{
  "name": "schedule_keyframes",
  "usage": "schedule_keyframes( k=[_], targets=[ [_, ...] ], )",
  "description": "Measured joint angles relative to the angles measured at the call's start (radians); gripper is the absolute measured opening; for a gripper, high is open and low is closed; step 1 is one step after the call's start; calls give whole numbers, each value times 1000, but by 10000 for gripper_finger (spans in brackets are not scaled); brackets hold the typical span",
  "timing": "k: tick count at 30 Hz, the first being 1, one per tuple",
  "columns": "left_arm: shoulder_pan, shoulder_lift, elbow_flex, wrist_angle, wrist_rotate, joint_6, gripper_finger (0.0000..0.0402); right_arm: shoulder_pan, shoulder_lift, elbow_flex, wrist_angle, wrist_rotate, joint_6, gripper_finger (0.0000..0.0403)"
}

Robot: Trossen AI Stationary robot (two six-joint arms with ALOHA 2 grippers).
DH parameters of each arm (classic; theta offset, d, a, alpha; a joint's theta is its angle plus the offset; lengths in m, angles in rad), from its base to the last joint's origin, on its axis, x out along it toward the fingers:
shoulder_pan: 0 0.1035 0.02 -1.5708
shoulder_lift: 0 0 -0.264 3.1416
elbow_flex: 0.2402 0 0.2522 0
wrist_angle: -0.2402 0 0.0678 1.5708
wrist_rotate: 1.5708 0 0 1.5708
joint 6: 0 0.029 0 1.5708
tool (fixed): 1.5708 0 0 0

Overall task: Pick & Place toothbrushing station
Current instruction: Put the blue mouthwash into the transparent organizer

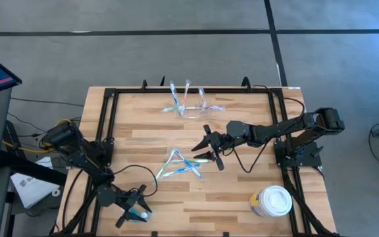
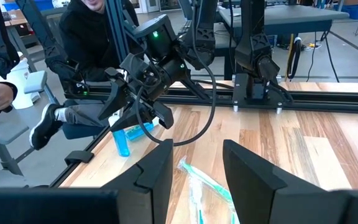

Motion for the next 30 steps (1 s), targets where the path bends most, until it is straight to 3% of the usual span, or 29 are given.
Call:
schedule_keyframes(
  k=[18,30],
  targets=[
    [-2,0,0,0,-24,-28,183,0,0,0,0,0,-2,131],
    [-13,0,0,-4,-24,-20,218,0,0,0,-1,0,-2,131]
  ],
)
